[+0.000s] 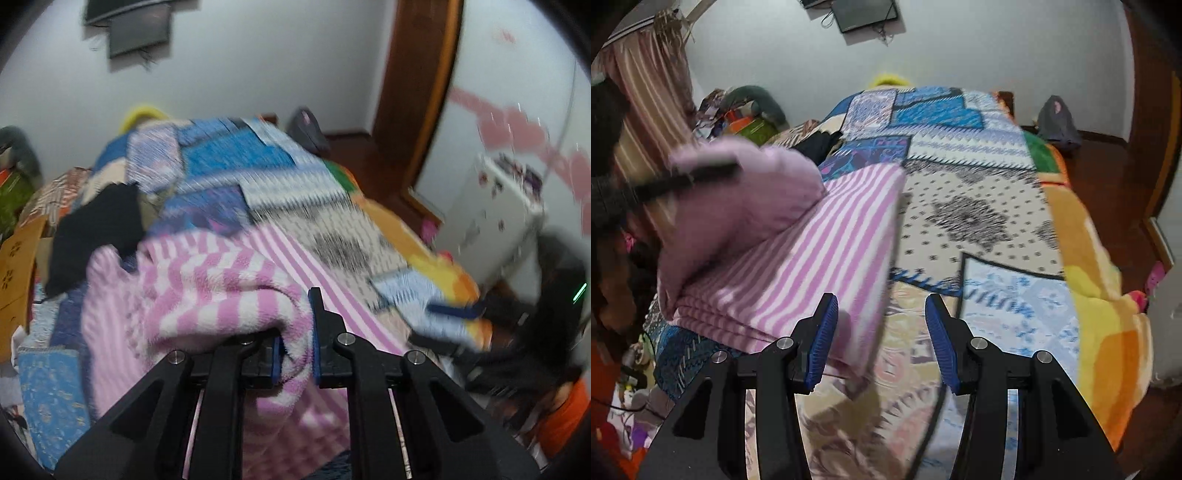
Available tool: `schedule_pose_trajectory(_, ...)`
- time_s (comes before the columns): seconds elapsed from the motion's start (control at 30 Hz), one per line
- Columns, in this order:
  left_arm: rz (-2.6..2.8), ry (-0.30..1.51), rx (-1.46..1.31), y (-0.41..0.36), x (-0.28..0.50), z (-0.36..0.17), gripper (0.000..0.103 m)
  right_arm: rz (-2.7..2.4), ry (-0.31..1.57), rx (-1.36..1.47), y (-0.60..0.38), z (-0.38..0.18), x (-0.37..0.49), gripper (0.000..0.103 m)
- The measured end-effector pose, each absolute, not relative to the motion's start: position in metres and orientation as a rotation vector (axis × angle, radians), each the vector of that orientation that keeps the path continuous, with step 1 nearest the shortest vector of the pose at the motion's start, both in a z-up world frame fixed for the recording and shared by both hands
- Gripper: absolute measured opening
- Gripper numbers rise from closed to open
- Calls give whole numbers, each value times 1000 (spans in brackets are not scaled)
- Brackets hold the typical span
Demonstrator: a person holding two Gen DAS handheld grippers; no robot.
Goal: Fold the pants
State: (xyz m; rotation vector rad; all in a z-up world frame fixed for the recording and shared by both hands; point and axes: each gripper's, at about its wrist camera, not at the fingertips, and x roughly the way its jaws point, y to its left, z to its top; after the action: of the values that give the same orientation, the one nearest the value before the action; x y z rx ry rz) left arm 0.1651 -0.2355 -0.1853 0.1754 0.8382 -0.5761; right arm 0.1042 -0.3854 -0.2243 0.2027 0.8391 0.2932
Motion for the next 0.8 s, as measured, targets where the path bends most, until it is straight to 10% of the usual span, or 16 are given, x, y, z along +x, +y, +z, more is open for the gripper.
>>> schedule_pose_trajectory(0.8,-356,839,145,-117,184,-152,30,333,813,193,-366,-211,100,46)
